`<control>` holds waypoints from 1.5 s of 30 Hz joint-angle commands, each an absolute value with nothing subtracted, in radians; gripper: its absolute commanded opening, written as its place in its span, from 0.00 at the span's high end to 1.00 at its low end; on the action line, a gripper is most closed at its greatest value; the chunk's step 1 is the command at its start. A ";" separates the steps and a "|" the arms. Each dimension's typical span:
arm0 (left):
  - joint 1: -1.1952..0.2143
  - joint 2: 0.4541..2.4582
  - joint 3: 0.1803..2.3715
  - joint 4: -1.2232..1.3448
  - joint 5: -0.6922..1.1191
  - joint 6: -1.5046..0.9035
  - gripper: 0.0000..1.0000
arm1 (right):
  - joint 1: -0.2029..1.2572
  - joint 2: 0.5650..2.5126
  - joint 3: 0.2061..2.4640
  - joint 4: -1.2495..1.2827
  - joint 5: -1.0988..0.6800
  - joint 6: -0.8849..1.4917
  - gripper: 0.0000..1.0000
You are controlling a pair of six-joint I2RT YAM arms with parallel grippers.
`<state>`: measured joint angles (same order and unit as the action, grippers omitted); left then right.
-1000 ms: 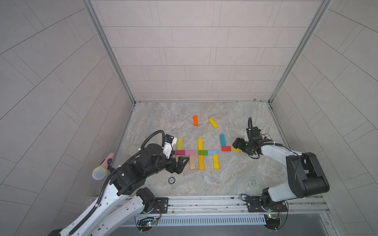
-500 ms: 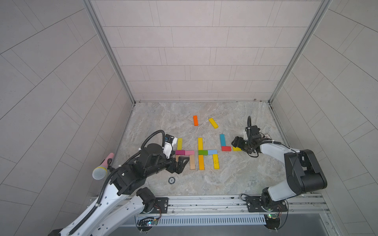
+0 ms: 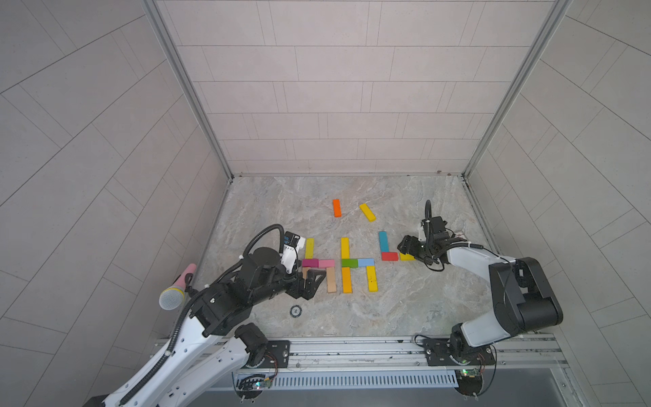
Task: Assemble the letter h with building blocks
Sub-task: Assemble the building block at the center of the board.
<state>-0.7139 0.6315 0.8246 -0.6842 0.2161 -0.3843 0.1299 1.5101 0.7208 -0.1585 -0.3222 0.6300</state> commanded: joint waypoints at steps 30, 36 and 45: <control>-0.706 0.629 0.816 -0.664 0.217 -0.372 0.00 | 0.166 1.496 0.692 -0.163 -0.279 0.704 0.18; -0.704 0.630 0.816 -0.663 0.218 -0.372 0.00 | 0.172 1.479 0.686 -0.167 -0.280 0.712 0.18; -0.703 0.628 0.816 -0.661 0.217 -0.372 0.00 | 0.176 1.479 0.686 -0.161 -0.285 0.721 0.18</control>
<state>-0.7086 0.6312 0.8242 -0.6842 0.2165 -0.3843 0.1696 1.4963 0.7029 -0.1356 -0.2943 0.7048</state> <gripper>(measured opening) 0.998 0.822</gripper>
